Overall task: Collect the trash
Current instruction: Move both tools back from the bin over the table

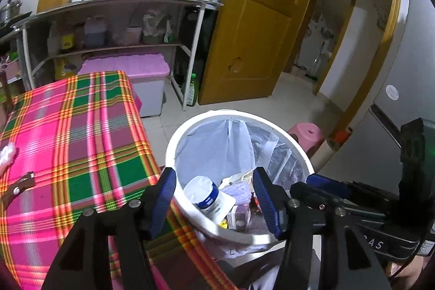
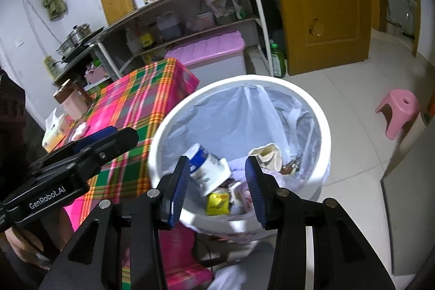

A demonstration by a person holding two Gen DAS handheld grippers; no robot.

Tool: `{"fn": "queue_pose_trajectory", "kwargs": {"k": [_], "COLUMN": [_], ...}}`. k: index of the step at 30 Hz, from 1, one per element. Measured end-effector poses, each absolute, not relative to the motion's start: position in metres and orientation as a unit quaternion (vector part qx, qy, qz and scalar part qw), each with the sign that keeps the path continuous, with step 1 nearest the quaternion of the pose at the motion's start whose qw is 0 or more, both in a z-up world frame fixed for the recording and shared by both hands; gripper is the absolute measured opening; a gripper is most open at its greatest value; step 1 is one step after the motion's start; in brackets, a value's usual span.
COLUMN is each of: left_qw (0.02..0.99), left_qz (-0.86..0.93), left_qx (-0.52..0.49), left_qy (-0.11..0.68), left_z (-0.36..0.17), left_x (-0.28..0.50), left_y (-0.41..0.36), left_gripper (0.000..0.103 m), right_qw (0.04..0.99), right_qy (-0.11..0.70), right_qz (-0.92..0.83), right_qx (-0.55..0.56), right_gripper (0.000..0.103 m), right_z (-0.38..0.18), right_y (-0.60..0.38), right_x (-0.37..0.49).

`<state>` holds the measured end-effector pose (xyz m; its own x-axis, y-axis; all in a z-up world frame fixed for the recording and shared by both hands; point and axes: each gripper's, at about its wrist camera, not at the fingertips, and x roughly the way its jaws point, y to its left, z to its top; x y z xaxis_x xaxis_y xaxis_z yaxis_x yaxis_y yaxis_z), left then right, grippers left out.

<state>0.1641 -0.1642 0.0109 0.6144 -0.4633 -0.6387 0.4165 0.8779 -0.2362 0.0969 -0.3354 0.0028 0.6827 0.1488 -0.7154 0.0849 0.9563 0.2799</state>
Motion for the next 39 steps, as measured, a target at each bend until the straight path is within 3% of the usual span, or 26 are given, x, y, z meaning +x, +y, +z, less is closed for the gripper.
{"fn": "queue_pose_trajectory", "kwargs": {"k": [39], "left_qw": [0.932], "left_qz": [-0.126], "left_qx": [-0.072], "left_qy": [0.333], "left_z": [0.023], "left_x": [0.091], "left_y": [-0.026], "left_gripper": [0.058], "right_qw": [0.914], "right_qy": [0.373], "right_qz": [0.148], "right_qx": [0.066], "right_gripper": [0.043], "right_z": [0.029], "right_y": [-0.202], "right_x": [0.086]}}
